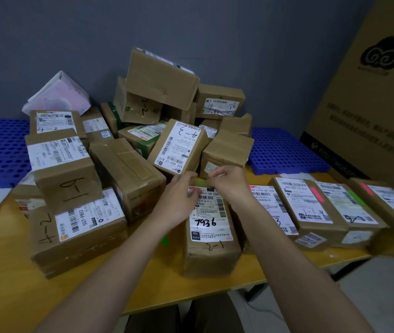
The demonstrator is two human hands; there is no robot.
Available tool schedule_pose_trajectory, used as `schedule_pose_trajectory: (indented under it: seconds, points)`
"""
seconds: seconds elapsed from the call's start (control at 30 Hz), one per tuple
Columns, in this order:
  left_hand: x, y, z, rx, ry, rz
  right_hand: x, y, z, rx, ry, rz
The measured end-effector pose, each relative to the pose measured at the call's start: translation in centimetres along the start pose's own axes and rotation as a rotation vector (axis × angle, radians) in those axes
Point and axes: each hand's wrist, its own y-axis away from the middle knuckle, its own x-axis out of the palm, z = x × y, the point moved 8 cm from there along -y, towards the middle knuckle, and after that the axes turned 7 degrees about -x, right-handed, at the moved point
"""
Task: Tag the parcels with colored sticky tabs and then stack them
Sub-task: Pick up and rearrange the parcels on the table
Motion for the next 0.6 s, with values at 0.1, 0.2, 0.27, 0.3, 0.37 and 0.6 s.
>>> schedule_pose_trajectory:
  seconds: [0.1,0.2,0.27,0.3,0.37,0.6]
  points:
    - [0.0,0.3,-0.5,0.069,-0.042,-0.016,0.2,0.0,0.0,-0.048,0.124,0.000]
    - [0.0,0.5,-1.2,0.136,-0.190,-0.019,0.6,-0.1,0.2,-0.067,0.165,0.020]
    - [0.1,0.4,-1.5,0.158,-0.314,-0.013,0.8,-0.3,0.5,-0.065,0.221,0.072]
    - [0.2,0.4,-1.6,0.160,-0.359,-0.012,0.7,-0.4,0.6,-0.058,0.257,0.104]
    - [0.3,0.4,-1.7,0.171,-0.404,-0.017,0.2,-0.9,0.8,-0.013,0.332,0.166]
    - [0.1,0.7,-1.6,0.179,-0.521,-0.061,0.8,-2.7,0.2,0.226,0.373,0.438]
